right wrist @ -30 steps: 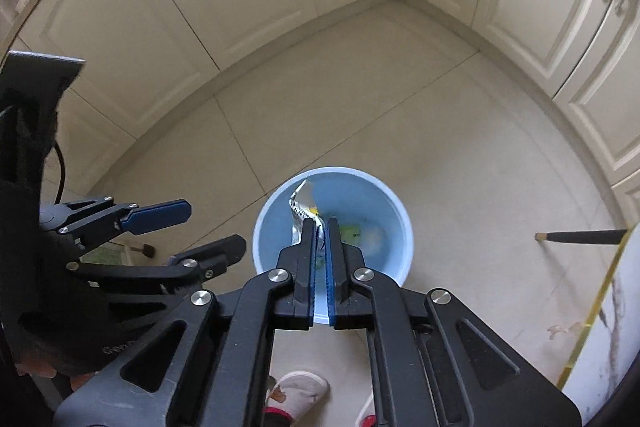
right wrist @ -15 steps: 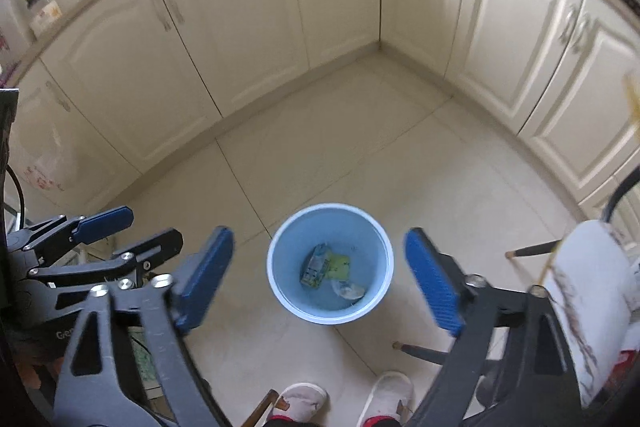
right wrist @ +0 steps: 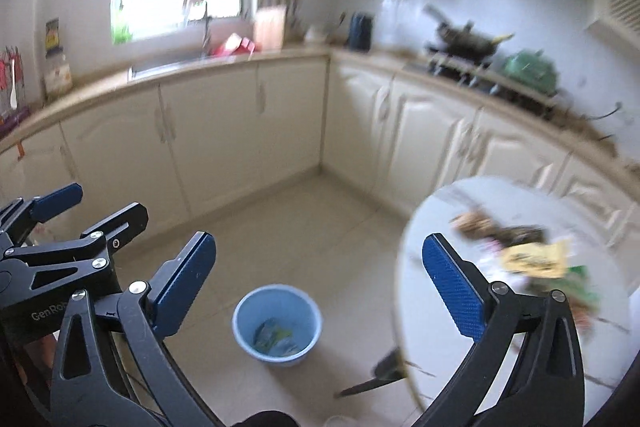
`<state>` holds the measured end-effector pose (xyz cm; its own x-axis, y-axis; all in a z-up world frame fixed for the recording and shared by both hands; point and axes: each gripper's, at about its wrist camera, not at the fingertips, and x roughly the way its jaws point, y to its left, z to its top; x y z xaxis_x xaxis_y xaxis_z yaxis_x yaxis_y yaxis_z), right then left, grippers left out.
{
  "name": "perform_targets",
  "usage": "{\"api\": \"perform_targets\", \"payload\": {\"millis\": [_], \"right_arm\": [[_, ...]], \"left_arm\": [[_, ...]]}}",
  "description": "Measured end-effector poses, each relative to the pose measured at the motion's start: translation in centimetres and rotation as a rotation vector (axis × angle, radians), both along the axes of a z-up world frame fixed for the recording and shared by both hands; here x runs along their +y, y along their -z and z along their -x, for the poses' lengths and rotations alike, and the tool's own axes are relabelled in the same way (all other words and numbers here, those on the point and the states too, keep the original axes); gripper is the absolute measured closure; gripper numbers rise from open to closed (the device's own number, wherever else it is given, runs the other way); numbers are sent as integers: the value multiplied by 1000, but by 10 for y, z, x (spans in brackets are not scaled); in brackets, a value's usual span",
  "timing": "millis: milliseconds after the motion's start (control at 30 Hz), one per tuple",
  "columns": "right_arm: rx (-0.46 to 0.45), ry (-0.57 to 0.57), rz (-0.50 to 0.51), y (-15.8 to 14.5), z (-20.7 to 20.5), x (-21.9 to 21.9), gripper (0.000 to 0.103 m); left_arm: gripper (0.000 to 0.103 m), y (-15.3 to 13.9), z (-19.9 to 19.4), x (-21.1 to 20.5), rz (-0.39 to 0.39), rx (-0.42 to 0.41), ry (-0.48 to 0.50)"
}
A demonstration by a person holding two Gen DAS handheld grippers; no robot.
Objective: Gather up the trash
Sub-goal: 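Move both open tools back toward the table of trash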
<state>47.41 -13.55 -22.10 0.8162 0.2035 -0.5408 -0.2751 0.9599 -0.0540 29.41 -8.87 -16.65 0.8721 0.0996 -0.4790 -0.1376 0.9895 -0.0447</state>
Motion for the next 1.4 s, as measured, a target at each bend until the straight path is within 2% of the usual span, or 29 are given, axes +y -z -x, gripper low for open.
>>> {"api": "perform_targets", "payload": {"millis": [167,400,467,500,567,600,667,867,1000,1133,1400], "right_arm": [[-133,82,-15,-49,53,-35,0],[-254,170,-33,-93,117,-82,0],[-274,188,-37,-98,129,-93,0],[-290,201,-39,-100,138,-101,0],[-307,223,-42,-104,148,-110,0],[-312,230,-43,-105,152,-116,0],[-328,253,-46,-107,161,-128,0],[-363,340,-51,-111,181,-169,0],[-350,396,-56,-105,182,-200,0],[-314,463,-70,-95,175,-235,0],[-174,595,-96,-49,136,-305,0]], "left_arm": [[6,-6,87,-67,-76,-186,5],[5,-6,154,-142,-94,-320,51],[5,2,172,-135,-104,-351,58],[5,3,180,-147,-111,-366,63],[4,22,208,-130,-109,-385,78],[4,24,215,-139,-104,-391,91],[4,35,220,-129,-88,-403,115],[1,40,223,-119,-62,-412,193],[1,43,211,-121,-44,-375,242],[1,36,155,-120,-34,-296,273],[1,63,72,-126,-25,-90,357]]}}
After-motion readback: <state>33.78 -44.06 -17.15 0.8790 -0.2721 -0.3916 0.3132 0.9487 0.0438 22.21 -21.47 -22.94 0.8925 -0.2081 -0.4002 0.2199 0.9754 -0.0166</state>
